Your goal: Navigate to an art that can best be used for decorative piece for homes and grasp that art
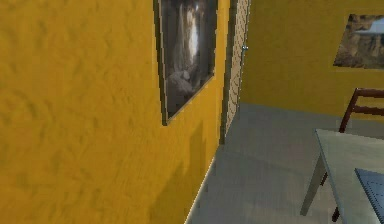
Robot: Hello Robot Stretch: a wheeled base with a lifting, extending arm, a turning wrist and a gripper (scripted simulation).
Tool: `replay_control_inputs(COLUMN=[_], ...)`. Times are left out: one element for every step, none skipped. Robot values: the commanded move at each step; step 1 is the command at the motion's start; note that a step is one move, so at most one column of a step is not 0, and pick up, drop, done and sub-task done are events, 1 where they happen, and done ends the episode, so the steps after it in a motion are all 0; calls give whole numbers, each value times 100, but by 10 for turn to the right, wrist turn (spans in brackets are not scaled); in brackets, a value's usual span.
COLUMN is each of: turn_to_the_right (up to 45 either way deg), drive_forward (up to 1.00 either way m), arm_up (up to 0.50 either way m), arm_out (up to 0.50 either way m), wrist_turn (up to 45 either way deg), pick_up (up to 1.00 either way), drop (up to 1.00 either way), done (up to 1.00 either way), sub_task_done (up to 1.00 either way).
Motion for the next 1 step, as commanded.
replay_control_inputs(turn_to_the_right=[0], drive_forward=[0], arm_up=[0], arm_out=[0], wrist_turn=[0], pick_up=[0], drop=[0], done=[100], sub_task_done=[0])
